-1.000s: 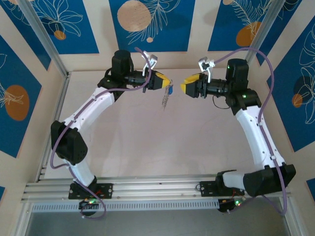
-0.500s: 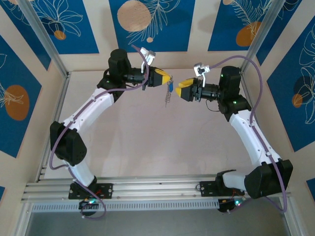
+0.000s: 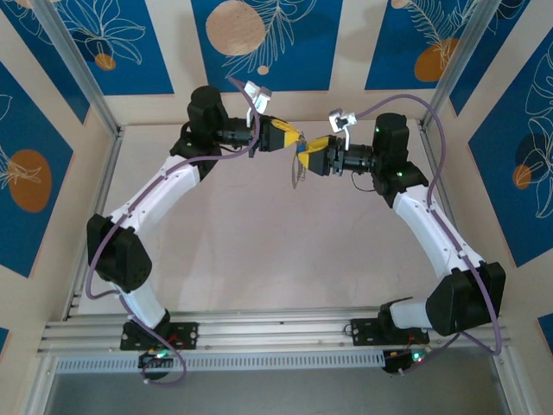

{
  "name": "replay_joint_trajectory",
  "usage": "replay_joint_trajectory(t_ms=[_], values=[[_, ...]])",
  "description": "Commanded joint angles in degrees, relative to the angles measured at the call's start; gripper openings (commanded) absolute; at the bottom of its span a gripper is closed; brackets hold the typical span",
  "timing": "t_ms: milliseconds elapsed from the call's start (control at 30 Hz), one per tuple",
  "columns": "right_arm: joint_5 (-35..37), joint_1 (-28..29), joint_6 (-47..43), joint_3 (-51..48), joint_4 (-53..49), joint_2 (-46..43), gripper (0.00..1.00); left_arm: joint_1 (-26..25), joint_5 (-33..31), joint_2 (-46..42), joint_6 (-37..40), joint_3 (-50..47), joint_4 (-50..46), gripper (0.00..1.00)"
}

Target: Put the keys on the keyring

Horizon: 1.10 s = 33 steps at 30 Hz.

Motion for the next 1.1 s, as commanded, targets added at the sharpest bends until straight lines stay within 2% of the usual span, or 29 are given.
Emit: replay_joint_trajectory(t_ms=[0,167,400,767,1067], values=[[-0.84,0.9,0.62,2.61,1.64,0.43,0.56,-0.51,1.94,-2.07,-1.05,-0.37,3.29,0.0],[-0.71,0.9,0.28,2.28,1.44,-0.11,0.52,-0.53,1.78,-1.95,-1.25,-0.81,3.82,0.0],[-0.62,0.96,-0.55,1.76,-0.19,-1.04,0.27,-0.51,1.39,-1.65,-1.35,-0.72,4.16,0.0],[0.76,0.35,-3.7,2.17,-6.32,-2.74,0.02,-0.51,-0.76,-2.01,0.26,-0.77,2.33,0.0],[2.44,-1.65,-6.98,4.95,-11.91,-3.57,0.0,-0.49,-1.6,-2.22,3.5,-0.46,-1.8,0.0]])
